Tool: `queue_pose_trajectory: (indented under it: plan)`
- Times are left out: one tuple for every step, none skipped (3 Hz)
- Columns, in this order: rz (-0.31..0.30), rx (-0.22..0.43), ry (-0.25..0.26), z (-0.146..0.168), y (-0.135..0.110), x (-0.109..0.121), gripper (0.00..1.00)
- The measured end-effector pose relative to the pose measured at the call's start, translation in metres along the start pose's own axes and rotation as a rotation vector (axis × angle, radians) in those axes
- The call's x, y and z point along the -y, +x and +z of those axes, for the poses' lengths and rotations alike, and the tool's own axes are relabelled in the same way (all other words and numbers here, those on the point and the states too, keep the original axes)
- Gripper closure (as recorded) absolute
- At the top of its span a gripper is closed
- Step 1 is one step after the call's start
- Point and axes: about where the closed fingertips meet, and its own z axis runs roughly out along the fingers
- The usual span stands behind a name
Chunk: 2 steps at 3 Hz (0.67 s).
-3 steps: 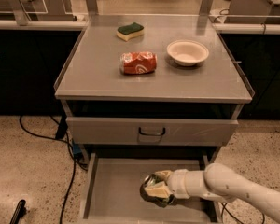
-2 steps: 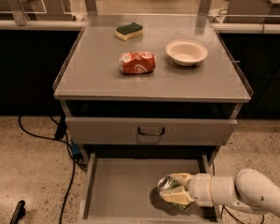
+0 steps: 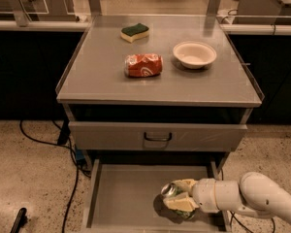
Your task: Pick green can from middle drawer and place on counter
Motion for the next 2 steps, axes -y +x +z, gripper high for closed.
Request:
queue_pose_trajectory:
  plan:
    - [-0.078,-0.008,0.022,-0.013,-0.033,-0.024,1.0]
    - [-0.261,0.018,0.101,-0.053,-0.109,-0.067,1.0]
